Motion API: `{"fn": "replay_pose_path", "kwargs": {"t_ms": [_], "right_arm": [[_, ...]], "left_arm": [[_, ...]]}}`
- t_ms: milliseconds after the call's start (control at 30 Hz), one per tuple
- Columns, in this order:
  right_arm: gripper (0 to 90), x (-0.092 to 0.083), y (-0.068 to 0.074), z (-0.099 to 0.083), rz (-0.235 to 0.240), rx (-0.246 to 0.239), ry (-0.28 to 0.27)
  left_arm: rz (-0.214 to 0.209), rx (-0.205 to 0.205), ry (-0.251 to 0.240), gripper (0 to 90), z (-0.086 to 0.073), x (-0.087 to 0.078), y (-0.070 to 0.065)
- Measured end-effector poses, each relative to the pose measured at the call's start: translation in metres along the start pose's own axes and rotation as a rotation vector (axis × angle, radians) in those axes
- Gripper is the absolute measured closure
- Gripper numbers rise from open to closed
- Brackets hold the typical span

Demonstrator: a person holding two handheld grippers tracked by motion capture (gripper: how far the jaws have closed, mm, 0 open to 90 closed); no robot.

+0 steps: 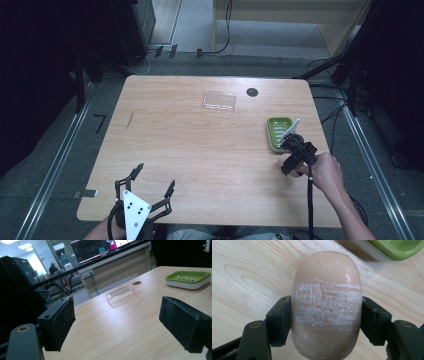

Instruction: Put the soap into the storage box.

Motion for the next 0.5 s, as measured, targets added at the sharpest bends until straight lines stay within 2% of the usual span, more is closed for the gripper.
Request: {"fn": "replay_pose_path", "kwargs": {"t_ms": [233, 500], "right_arm": [[33.4, -0.0011, -0.0019, 0.0023, 0.0, 0.013, 0.001], [33.5, -0.0098, -0.0049, 0.0055, 0.01, 0.022, -0.028]], "left_arm": [[0.001, -0.001, -0.001, 13.8, 0.0, 0.0001, 0.0001], [0.001, -0.001, 0.0, 13.8, 0.0, 0.0001, -0.0001]]}}
Point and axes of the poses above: each handheld gripper's, and its own axes: x roughly forward along the jaws, z roughly out of its top, y roughly to its left, the point moved 5 cm from there along x, roughly forward along the jaws, and after that the axes turned 10 degrees about x, right-handed, at the moved point
